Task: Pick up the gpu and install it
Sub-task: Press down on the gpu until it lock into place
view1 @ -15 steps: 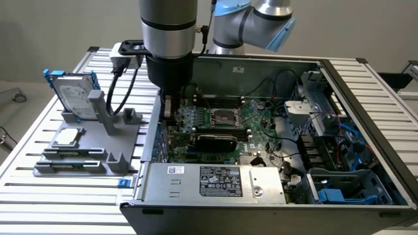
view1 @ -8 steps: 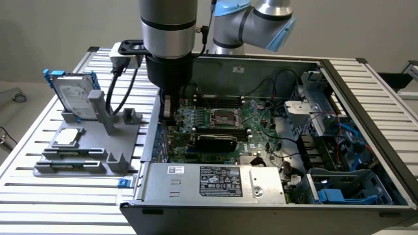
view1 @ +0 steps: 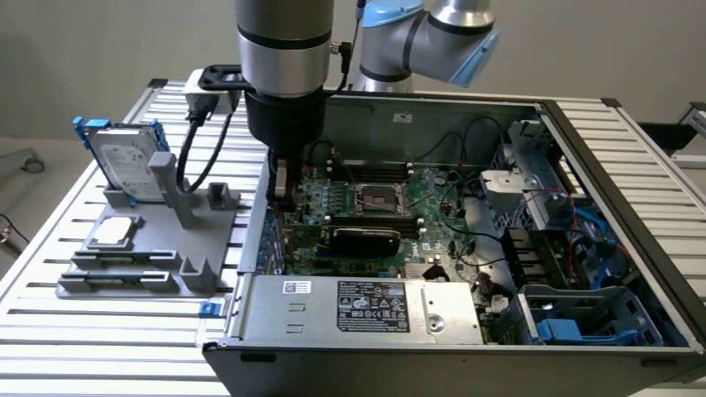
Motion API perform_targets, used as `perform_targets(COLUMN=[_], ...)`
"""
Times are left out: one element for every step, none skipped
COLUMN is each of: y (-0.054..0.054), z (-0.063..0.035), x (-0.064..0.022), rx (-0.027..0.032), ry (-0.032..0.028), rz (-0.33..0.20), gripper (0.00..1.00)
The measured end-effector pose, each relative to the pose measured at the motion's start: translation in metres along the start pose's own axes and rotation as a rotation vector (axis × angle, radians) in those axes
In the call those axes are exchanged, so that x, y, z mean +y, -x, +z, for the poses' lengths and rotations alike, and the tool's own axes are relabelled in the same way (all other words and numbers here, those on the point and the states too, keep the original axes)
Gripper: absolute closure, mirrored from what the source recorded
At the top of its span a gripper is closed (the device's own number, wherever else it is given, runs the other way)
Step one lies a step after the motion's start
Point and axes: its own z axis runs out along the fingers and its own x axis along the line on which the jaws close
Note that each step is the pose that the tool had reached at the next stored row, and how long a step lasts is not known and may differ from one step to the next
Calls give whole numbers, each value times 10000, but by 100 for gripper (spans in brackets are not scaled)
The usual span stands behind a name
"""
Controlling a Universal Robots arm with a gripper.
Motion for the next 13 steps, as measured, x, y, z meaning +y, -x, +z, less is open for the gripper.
perform_targets(y=[0,0,0,0,0,0,0,0,-1,-1,-1,0,0], z=[0,-1,-1,-1,-1,-2,-2,0,1,1,2,4,7], x=[0,-1,0,0,0,1,3,3,4,5,6,7,7], rx=[0,0,0,1,1,2,3,2,1,3,4,3,2], ry=[2,3,4,4,5,5,6,5,5,6,6,6,5], rz=[2,3,5,5,6,8,9,9,9,9,10,10,10], gripper=[89,89,89,89,89,89,89,89,89,89,89,89,89])
